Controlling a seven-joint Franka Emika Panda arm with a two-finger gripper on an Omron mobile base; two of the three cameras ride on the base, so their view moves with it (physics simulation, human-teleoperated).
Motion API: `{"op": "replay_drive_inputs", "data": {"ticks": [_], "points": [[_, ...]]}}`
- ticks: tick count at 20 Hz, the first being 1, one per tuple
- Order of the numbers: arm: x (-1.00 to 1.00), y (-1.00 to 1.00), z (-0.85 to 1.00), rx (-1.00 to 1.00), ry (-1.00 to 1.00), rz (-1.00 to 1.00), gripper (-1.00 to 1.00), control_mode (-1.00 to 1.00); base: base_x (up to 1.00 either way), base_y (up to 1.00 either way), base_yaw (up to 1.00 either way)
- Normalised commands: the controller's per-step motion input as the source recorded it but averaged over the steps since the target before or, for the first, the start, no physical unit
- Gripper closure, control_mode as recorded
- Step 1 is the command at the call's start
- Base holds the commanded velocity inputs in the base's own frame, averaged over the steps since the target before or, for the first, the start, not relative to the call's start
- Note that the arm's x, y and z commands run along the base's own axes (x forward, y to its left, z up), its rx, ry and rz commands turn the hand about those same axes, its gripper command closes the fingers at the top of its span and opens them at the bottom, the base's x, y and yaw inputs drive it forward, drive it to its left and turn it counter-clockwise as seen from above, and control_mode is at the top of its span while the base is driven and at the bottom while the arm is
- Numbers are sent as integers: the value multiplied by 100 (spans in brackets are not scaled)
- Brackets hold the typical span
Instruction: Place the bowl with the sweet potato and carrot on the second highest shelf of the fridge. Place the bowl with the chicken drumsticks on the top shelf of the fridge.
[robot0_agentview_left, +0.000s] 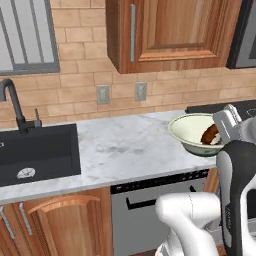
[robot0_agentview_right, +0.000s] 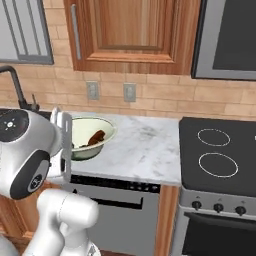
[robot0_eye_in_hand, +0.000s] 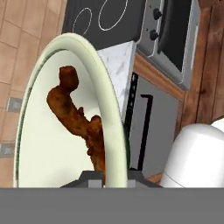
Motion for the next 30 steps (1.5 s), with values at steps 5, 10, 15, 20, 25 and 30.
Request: {"op": "replay_drive_inputs", "data": {"ticks": [5,10,15,20,25,30], "points": [[0,0,0,0,0,0,100,100,-75,-46,-54],[0,0,0,0,0,0,100,100,-9,-100,-46],[0,0,0,0,0,0,100,100,0,-100,-44],[0,0,0,0,0,0,100,100,0,-100,-45],[0,0,0,0,0,0,100,100,0,-100,-45],[0,0,0,0,0,0,100,100,0,-100,-43]]}}
